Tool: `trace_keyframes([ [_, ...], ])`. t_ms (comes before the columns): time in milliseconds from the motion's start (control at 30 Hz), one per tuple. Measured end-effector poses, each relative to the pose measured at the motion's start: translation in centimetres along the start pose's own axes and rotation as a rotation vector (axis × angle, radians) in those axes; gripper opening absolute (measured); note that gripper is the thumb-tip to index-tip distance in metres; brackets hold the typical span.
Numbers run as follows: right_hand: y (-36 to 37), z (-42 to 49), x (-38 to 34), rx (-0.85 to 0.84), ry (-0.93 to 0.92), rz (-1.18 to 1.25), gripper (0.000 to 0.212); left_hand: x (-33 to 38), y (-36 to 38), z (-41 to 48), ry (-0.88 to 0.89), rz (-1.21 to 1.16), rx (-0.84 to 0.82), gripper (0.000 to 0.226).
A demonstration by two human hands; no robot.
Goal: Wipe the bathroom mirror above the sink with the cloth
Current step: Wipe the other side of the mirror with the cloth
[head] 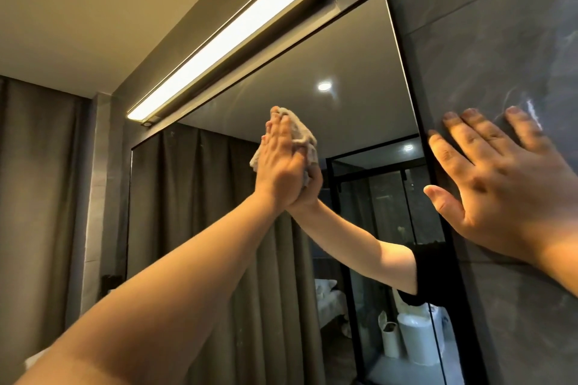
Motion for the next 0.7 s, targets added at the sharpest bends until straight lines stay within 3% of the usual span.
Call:
trace_keyframes([
  [67, -0.1, -0.1, 0.0, 0.001, 0.0, -0.001, 0.075, 3.7, 0.3, -1.4, 0.151, -0.046, -0.033, 0.058],
  [200, -0.2, -0.1, 0.0, -0.01, -0.001, 0.001, 0.075, 10.7, 0.3, -5.3, 0.413, -0.09, -0.275, 0.067],
  [400, -0.2, 0.0, -0.1, -0.008, 0.003, 0.005, 0.076, 11.2, 0.5, -6.0, 0.523, -0.008, -0.408, 0.066],
  [500, -0.1, 0.0, 0.0, -0.01, 0.004, 0.0, 0.076, 8.9, 0.7, -2.5, 0.385, -0.091, -0.291, 0.065],
  [700, 0.1, 0.0, 0.0, 0.045, 0.007, 0.014, 0.076, 0.8, -0.2, 4.2, -0.116, -0.067, -0.159, 0.074],
])
Point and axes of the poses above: each hand's wrist, its own z-axis towards the middle knuckle, its own y-axis out of the palm, x = y × z, the point moved 7 cm from there along z, towards the middle knuckle, and after that the axes turned 6 degrees about -z, right-handed, at the moved point
